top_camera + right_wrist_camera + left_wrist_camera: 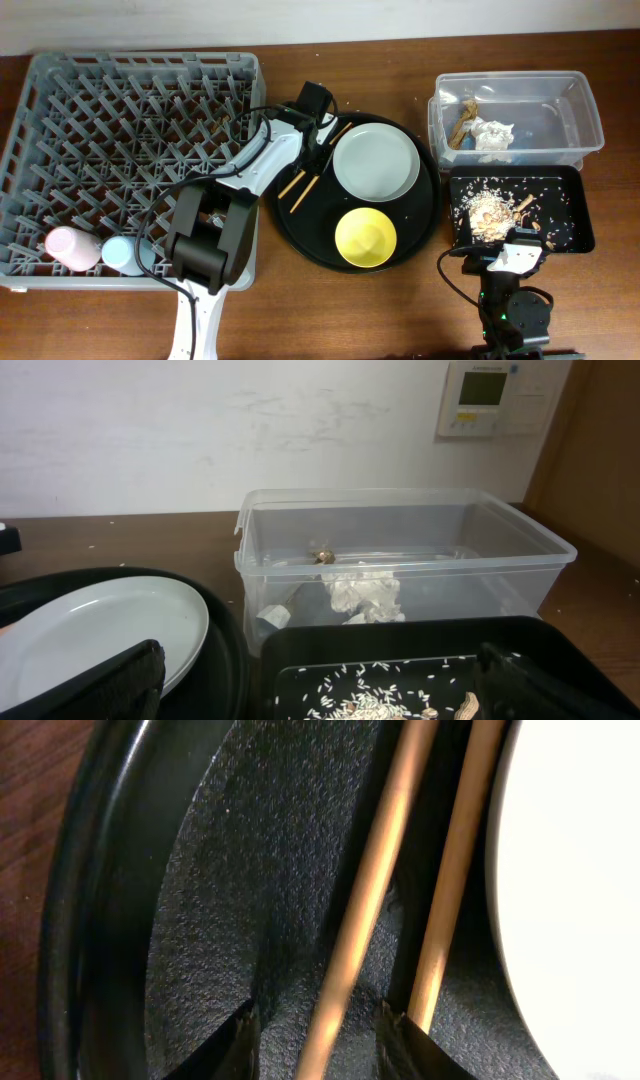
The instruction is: Sort waste into correct bins and load items into the dishwasher rack
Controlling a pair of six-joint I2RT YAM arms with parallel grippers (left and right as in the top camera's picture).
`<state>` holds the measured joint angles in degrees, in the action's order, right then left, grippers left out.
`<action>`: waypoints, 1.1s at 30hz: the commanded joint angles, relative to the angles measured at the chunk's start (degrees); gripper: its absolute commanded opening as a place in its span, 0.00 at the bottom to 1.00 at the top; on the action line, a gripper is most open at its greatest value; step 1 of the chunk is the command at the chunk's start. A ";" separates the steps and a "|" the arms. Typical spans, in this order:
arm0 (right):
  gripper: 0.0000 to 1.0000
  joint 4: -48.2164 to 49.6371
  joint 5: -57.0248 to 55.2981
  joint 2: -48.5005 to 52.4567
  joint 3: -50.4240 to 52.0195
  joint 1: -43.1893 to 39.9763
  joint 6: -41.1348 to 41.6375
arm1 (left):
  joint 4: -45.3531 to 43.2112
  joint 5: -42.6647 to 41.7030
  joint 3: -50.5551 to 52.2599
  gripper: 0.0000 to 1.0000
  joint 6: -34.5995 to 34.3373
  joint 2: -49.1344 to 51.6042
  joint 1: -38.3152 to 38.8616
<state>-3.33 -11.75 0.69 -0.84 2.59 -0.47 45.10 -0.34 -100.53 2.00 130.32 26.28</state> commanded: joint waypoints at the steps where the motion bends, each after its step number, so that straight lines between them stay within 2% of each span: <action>1: 0.99 -0.09 -0.35 -0.33 0.52 -0.37 -0.15 | 1.01 0.79 -0.02 0.36 0.46 1.75 -0.13; 2: 0.98 -0.09 -0.35 -0.33 0.52 -0.37 -0.17 | 1.20 0.79 -0.02 0.29 0.44 1.95 -0.13; 3: 0.98 -0.09 -0.35 -0.33 0.52 -0.37 -0.15 | 1.20 0.79 -0.02 0.00 0.42 2.05 -0.13; 5: 0.98 -0.09 -0.35 -0.33 0.52 -0.37 -0.15 | 1.86 0.76 -0.42 0.00 0.15 1.14 -0.26; 8: 0.98 -0.09 -0.35 -0.33 0.52 -0.37 -0.15 | 9.35 0.55 -6.69 0.00 -1.16 -3.78 -0.31; 9: 0.98 -0.09 -0.35 -0.33 0.52 -0.37 -0.15 | 14.88 0.61 -10.67 0.00 -1.33 -6.47 -0.35; 10: 0.98 -0.09 -0.35 -0.33 0.52 -0.37 -0.17 | 21.46 1.14 -14.40 0.00 -3.10 -9.46 -1.05; 13: 0.98 -0.09 -0.35 -0.33 0.52 -0.37 -0.15 | 29.03 6.34 -15.45 0.00 -11.56 -14.16 -6.97; 14: 0.98 -0.09 -0.35 -0.33 0.52 -0.37 -0.15 | 30.01 6.16 -15.17 0.00 -14.05 -13.88 -11.02; 16: 0.98 -0.09 -0.33 -0.33 0.52 -0.37 -0.17 | 28.81 5.11 -11.19 0.00 -14.32 -13.75 -15.54; 19: 0.98 -0.09 -0.35 -0.33 0.52 -0.37 -0.15 | 22.60 3.91 -2.10 0.00 -12.26 -13.75 -16.52; 22: 0.99 -0.09 -0.35 -0.33 0.52 -0.37 -0.15 | 21.62 1.40 -0.83 0.00 -10.03 -13.90 -15.85; 23: 0.98 -0.09 -0.35 -0.33 0.52 -0.37 -0.17 | 21.62 1.46 -0.81 0.09 -10.05 -13.88 -15.85; 24: 0.98 -0.09 -0.35 -0.33 0.52 -0.37 -0.15 | 21.59 1.36 -0.85 0.49 -10.08 -13.90 -15.85; 25: 0.98 -0.09 -0.35 -0.33 0.52 -0.37 -0.15 | 22.05 0.87 -1.42 0.51 -10.08 -14.01 -15.85; 27: 0.98 -0.09 -0.35 -0.33 0.52 -0.37 -0.15 | 28.17 -1.92 -10.03 0.52 -10.08 -14.69 -15.63; 29: 0.98 -0.09 -0.35 -0.33 0.52 -0.37 -0.17 | 29.97 -2.80 -14.60 0.52 -10.05 -16.00 -13.73; 31: 0.98 -0.09 -0.35 -0.33 0.52 -0.37 -0.15 | 27.82 -4.55 -12.44 0.52 -10.03 -15.45 -8.55; 33: 0.98 -0.09 -0.35 -0.33 0.52 -0.37 -0.15 | 21.73 -4.39 -5.70 0.52 -8.46 -14.05 -3.48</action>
<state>-3.33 -11.75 0.69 -0.84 2.59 -0.45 71.59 -2.87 -113.16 -8.60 115.09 16.73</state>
